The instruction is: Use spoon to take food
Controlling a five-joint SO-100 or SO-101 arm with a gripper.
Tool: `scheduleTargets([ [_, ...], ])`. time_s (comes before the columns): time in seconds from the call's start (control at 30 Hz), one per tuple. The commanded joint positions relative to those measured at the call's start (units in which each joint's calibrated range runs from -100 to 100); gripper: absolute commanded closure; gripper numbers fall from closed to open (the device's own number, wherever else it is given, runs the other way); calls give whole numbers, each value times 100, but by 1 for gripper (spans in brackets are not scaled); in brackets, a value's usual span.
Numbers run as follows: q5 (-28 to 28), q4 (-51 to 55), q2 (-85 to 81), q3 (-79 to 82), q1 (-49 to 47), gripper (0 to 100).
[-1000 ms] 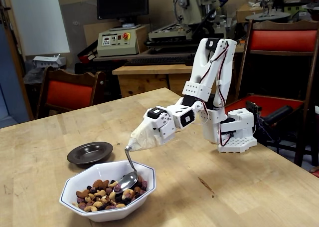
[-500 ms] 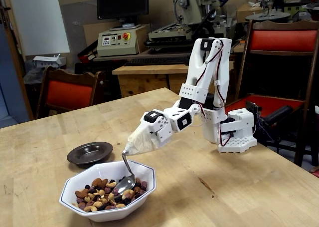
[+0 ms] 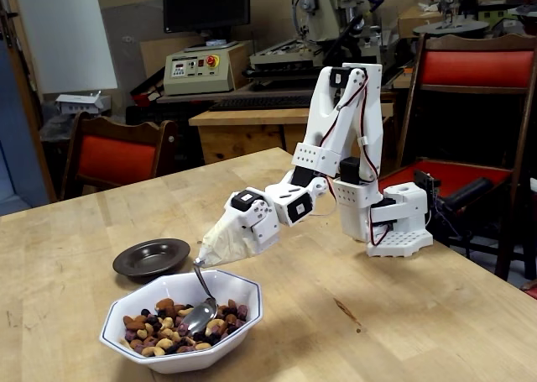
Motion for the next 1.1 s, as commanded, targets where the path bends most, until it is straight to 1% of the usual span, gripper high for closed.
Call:
scheduleTargets([
  [0.0,-15,-21,-77,-210,51,95],
  [0.17,-15,-29,-171,-201,58,95],
  [0.43,-10,42,-1284,-183,66,95],
  [0.6,-15,42,-1574,-174,317,95],
  [1.07,-10,-13,-1609,-192,969,95],
])
